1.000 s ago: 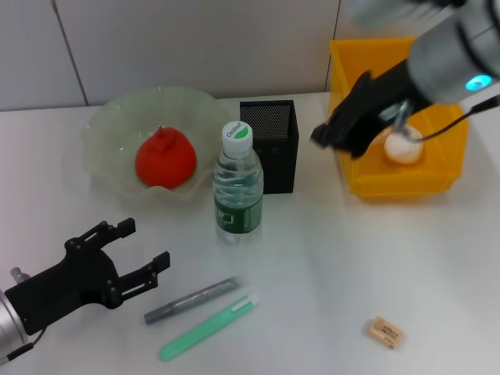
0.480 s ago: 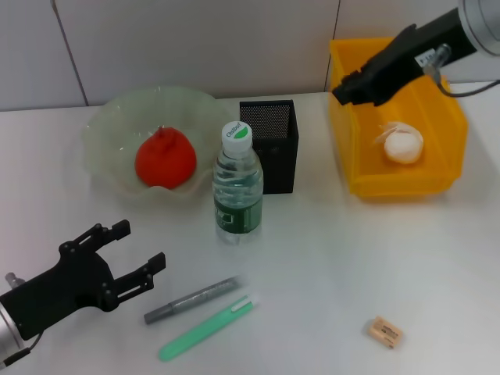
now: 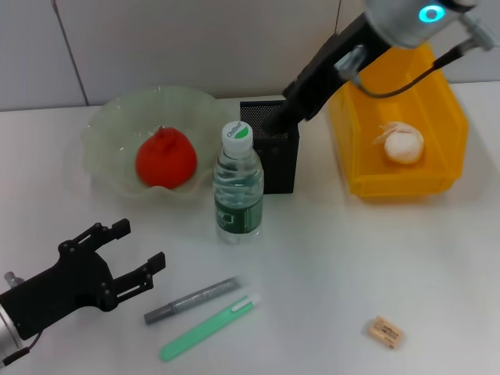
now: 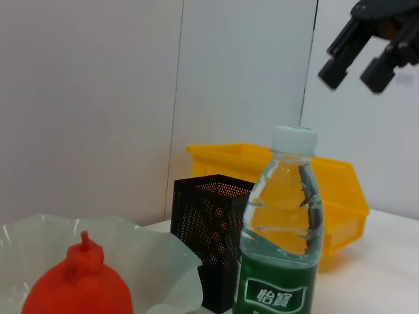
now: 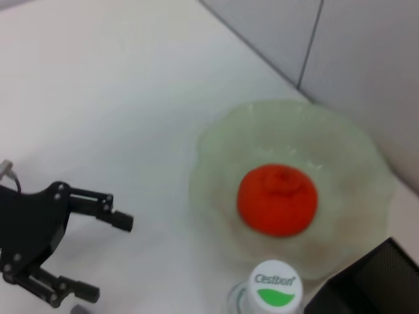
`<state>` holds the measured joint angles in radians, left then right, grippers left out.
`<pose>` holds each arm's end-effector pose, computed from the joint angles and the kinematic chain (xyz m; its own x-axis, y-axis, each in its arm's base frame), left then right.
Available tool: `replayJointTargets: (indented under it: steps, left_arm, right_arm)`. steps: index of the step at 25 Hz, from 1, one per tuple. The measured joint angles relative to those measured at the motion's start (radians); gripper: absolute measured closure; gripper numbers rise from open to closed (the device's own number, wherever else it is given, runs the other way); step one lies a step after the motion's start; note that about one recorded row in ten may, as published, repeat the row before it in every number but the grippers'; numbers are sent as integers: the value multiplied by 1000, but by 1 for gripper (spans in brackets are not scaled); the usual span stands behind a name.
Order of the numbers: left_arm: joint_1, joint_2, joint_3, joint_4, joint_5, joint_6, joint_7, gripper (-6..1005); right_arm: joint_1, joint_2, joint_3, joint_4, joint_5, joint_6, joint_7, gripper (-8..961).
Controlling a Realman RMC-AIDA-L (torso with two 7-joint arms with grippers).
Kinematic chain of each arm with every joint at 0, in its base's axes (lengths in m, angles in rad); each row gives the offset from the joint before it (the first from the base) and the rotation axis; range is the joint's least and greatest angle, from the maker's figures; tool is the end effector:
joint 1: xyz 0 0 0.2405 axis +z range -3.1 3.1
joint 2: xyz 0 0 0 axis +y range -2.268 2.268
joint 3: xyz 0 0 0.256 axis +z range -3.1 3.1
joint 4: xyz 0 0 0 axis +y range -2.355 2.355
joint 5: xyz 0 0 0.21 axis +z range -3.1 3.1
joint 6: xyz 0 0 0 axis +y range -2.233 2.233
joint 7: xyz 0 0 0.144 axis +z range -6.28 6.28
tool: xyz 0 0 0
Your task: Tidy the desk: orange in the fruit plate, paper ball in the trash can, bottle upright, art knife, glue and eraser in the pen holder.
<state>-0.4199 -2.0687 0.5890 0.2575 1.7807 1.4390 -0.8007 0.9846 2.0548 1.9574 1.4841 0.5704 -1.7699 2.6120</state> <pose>-0.3119 0.2844 -0.0377 0.7479 0.1787 0.6393 0.4952 -0.7916 -0.3581 0.0339 0.3885 0.0534 0.8890 -0.4437 0.1134 -0.3602 -0.8304 -0.4250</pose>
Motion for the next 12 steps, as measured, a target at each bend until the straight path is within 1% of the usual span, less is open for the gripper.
replayJointTargets:
  steps: [4,7,10,11,12]
  left_arm:
    - [-1,1,0,0,0,0,0,172]
    - [0,0,0,0,-1,0,0,172]
    - [0,0,0,0,-1,0,-1,172]
    - [0,-1,0,0,-1,0,-1,172]
    - [0,-1,0,0,-1,0,-1,172]
  right_arm:
    - [13,8,-28,-18,-29,25,-3,354]
    - [29,9,-47,-29,-34,35,-5,284]
    - [69,18,-63,-85,-39,65,-9,213]
    - [69,18,-63,-85,-39,65,-9,201]
    - [85,19,-76,-115,-55,80,-8,188]
